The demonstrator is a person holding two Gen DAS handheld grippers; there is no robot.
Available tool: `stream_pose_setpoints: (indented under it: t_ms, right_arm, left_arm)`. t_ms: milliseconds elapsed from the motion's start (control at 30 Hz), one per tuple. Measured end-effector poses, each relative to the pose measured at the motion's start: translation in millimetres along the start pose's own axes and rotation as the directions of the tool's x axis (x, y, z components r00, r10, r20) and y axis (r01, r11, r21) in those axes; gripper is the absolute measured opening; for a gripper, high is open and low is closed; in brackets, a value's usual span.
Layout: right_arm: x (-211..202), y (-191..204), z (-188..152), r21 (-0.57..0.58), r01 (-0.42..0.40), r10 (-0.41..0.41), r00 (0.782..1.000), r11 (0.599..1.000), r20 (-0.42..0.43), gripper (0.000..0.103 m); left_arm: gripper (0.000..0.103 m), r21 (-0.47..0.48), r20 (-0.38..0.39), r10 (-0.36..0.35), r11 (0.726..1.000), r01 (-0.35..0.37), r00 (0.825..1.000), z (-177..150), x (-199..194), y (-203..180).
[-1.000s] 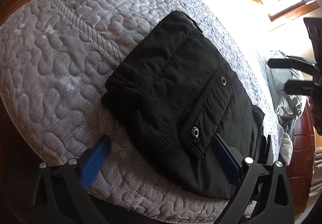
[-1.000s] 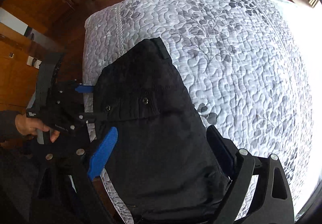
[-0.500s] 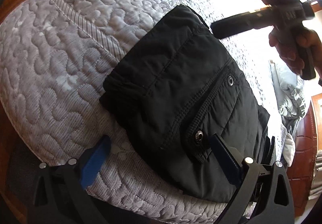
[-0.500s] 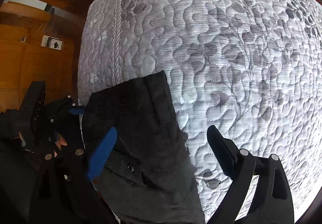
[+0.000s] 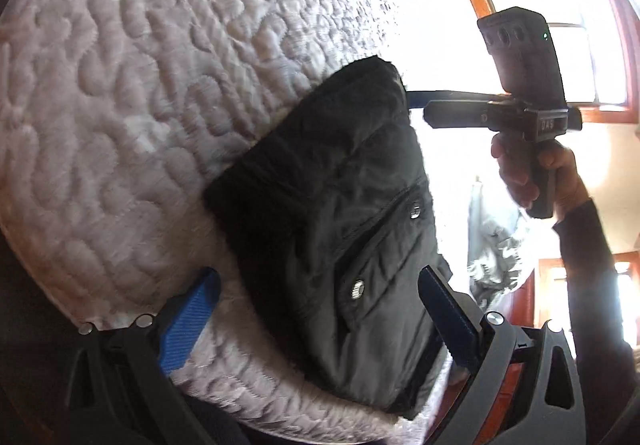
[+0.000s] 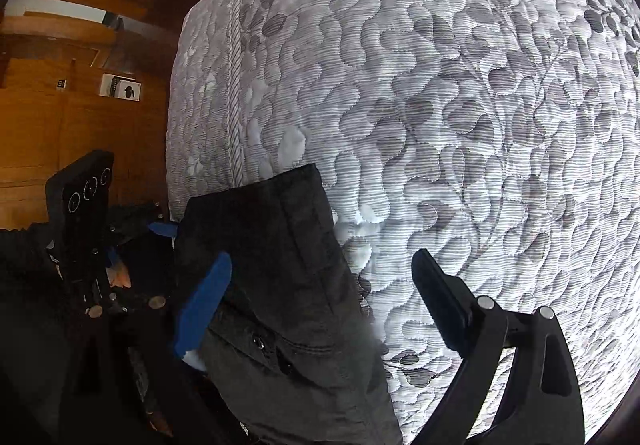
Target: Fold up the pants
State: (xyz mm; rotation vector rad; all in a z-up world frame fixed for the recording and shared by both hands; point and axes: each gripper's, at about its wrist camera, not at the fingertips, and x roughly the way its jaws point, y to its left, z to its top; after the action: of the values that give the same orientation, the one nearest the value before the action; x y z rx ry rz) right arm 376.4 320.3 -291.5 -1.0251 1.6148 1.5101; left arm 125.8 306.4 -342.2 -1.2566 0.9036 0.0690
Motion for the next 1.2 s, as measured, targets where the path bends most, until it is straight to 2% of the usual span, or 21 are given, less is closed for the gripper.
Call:
stream_pose_setpoints:
  t_ms: [200, 300, 333, 400, 500, 667, 767, 800, 833, 867, 900, 967, 1000, 1200]
  right_arm:
    - [8, 2, 5, -0.002, -0.028, 0.028, 1.000, 1.000, -0.007, 0.091]
    - [13, 2, 10, -0.001, -0.040, 0.040, 0.999, 0.999, -0.012, 0.091]
    - [15, 1, 12, -0.002, -0.045, 0.045, 0.999, 0.999, -0.016, 0.091]
    - [20, 0, 17, 0.001, -0.068, 0.068, 0.997, 0.998, -0.024, 0.092]
    - [31, 1, 25, -0.001, -0.090, 0.090, 0.995, 0.996, -0.046, 0.092]
    - [50, 7, 36, -0.021, -0.101, 0.098, 0.989, 0.995, -0.107, 0.093]
    - [54, 6, 42, -0.015, -0.110, 0.108, 0.987, 0.994, -0.121, 0.094]
    - [54, 6, 43, -0.011, -0.116, 0.114, 0.985, 0.993, -0.126, 0.094]
    - [53, 5, 44, -0.009, -0.122, 0.120, 0.984, 0.992, -0.130, 0.094]
    - [52, 5, 47, -0.007, -0.128, 0.126, 0.984, 0.992, -0.130, 0.094]
    - [50, 4, 48, -0.009, -0.129, 0.127, 0.984, 0.992, -0.125, 0.091]
    - [47, 2, 49, -0.005, -0.146, 0.144, 0.982, 0.989, -0.124, 0.067]
    - [46, 1, 49, -0.001, -0.160, 0.158, 0.979, 0.987, -0.128, 0.043]
    - [43, 11, 50, -0.032, -0.125, 0.120, 0.985, 0.992, -0.127, 0.031]
  left_arm:
    - [0.098, -0.054, -0.005, -0.009, 0.999, 0.009, 1.000, 8, 15, 1]
    - [0.087, -0.110, 0.007, -0.011, 0.994, 0.012, 1.000, 9, 8, 13]
    - [0.087, -0.123, 0.008, -0.014, 0.992, 0.015, 1.000, 10, 7, 16]
    - [0.088, -0.110, 0.003, 0.010, 0.994, -0.010, 1.000, 11, 12, 12]
    - [0.100, -0.085, 0.009, 0.012, 0.996, -0.011, 1.000, 11, 23, 4]
    - [0.098, -0.091, 0.017, 0.006, 0.996, -0.005, 1.000, 12, 25, 3]
    - [0.079, -0.085, 0.021, 0.033, 0.996, -0.032, 0.999, 11, 7, 15]
    - [0.065, -0.092, 0.020, 0.043, 0.995, -0.041, 0.999, 11, 2, 20]
    - [0.058, -0.105, 0.018, 0.041, 0.994, -0.039, 0.999, 11, -2, 24]
    - [0.053, -0.118, 0.017, 0.038, 0.992, -0.035, 0.999, 11, -4, 28]
    - [0.048, -0.127, 0.017, 0.033, 0.991, -0.031, 0.999, 11, -6, 32]
    - [0.040, -0.136, 0.021, 0.021, 0.991, -0.018, 1.000, 10, -11, 36]
    - [0.035, -0.130, 0.026, 0.014, 0.992, -0.011, 1.000, 10, -12, 36]
    - [0.029, -0.091, 0.040, 0.010, 0.996, -0.007, 0.999, 11, -16, 27]
